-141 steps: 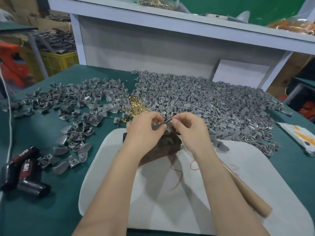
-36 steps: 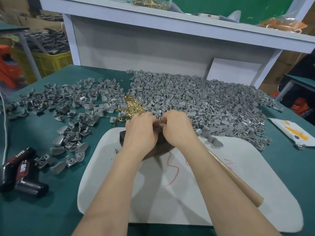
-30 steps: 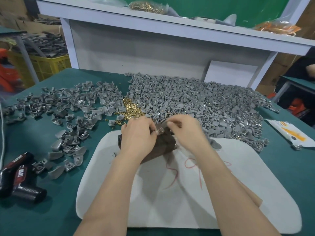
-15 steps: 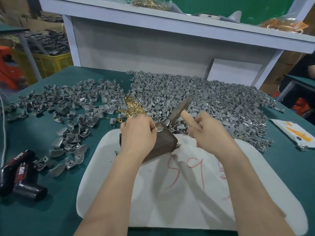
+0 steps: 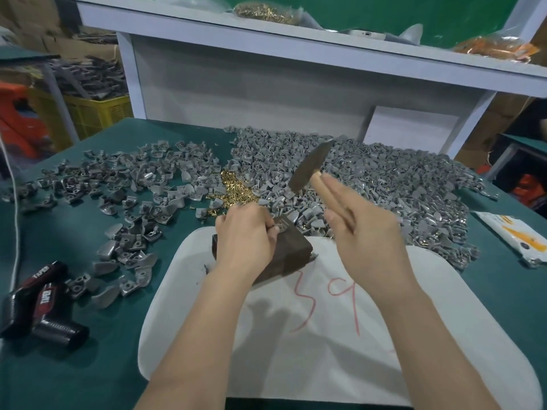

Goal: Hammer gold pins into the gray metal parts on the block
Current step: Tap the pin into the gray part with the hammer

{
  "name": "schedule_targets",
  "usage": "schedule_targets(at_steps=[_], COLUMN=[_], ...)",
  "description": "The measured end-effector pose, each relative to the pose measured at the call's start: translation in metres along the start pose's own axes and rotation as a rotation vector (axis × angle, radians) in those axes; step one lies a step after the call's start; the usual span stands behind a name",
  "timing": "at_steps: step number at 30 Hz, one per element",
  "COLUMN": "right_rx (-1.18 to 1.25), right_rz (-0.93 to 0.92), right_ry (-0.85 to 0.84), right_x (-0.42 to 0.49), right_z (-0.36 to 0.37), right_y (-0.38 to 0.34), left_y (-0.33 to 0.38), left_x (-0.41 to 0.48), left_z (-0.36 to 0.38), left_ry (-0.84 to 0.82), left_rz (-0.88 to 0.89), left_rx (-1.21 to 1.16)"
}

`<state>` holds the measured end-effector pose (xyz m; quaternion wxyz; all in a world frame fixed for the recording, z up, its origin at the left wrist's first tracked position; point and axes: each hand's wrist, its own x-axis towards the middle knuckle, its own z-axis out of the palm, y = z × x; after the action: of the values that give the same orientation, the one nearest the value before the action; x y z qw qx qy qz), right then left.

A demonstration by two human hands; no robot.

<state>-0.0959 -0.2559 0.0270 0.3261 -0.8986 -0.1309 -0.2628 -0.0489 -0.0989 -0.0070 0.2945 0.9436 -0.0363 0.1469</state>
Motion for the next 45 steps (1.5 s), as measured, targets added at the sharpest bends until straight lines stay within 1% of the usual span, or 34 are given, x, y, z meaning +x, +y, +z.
schedule_targets(at_steps=[1,2,4,5,6,7,10,11,12,14,15,17,20,21,22,24,26,32,35,38,39,41,43,44,45], right_rx=[0.035,0.023,-0.089,-0.137,-0.155,-0.141,-0.028,-0.026,-0.053,-0.128,-0.157,-0.168,-0.045,-0.032,-0.043,-0.098,-0.101,-0.098,-0.121,-0.118,-0.123,-0.166,-0.214,-0.216,-0.203], right_rz=[-0.018,-0.029,-0.006,0.019,0.030,0.028,-0.027,-0.048,-0.051,-0.002,0.017,0.039,0.005,-0.006,-0.006,0.033,0.081,0.114,0.114,0.070,0.041,0.013,0.030,0.045,0.056], right_ry=[0.011,-0.021,-0.164,-0.208,-0.213,-0.189,-0.001,0.014,-0.036,-0.217,-0.258,-0.231,-0.009,0.051,0.074,0.015,-0.051,-0.102,-0.133,-0.058,-0.058,-0.153,-0.237,-0.242,-0.208], right_x=[-0.002,-0.003,-0.007,-0.008,-0.005,-0.002,0.003,0.002,0.001,-0.001,0.000,0.004,0.008,0.007,0.006,0.004,0.000,-0.002,-0.003,-0.007,-0.007,-0.008,-0.006,-0.005,-0.004], right_z=[0.000,0.001,0.006,0.006,0.006,0.005,0.001,0.001,0.002,0.005,0.004,0.002,-0.003,-0.004,-0.005,-0.002,0.002,0.002,0.002,0.002,0.003,0.006,0.005,0.003,0.001], right_y=[-0.001,-0.003,-0.002,0.000,0.000,-0.002,-0.005,-0.005,-0.006,-0.006,-0.004,-0.006,-0.011,-0.010,-0.010,-0.010,-0.007,-0.002,0.000,-0.003,-0.005,-0.006,-0.006,-0.007,-0.008], left_y=[0.000,0.000,0.001,0.001,0.001,0.001,0.001,0.000,0.001,0.001,0.001,0.000,0.000,-0.001,-0.001,-0.001,-0.002,-0.001,-0.001,-0.002,-0.002,-0.001,0.000,0.000,0.000], left_x=[0.000,-0.001,0.000,0.000,0.000,-0.001,-0.001,-0.001,-0.001,0.000,0.000,-0.001,0.000,0.000,0.000,0.000,0.000,0.000,0.000,-0.001,0.000,0.001,0.002,0.002,0.001], left_z=[0.000,0.000,-0.001,-0.001,-0.001,-0.001,0.000,0.001,0.001,0.000,0.000,0.000,0.001,0.001,0.001,0.002,0.003,0.001,0.001,0.003,0.003,0.001,0.000,0.001,0.001], left_ry=[0.005,0.008,0.004,-0.001,0.001,-0.002,0.023,0.027,0.023,0.012,0.012,0.011,0.031,0.033,0.033,0.033,0.034,-0.014,-0.021,-0.006,-0.002,-0.004,-0.009,-0.014,-0.016], left_rz=[-0.002,-0.006,-0.010,-0.009,-0.009,-0.009,-0.001,-0.006,-0.009,-0.007,-0.008,-0.006,-0.009,-0.016,-0.015,-0.008,-0.004,-0.065,-0.076,-0.053,-0.051,-0.061,-0.071,-0.075,-0.071], left_rx=[-0.010,-0.012,0.009,0.022,0.034,0.043,0.014,0.002,0.007,0.031,0.033,0.036,0.021,0.002,-0.006,0.004,0.007,-0.019,-0.026,-0.028,-0.029,-0.033,-0.036,-0.033,-0.029])
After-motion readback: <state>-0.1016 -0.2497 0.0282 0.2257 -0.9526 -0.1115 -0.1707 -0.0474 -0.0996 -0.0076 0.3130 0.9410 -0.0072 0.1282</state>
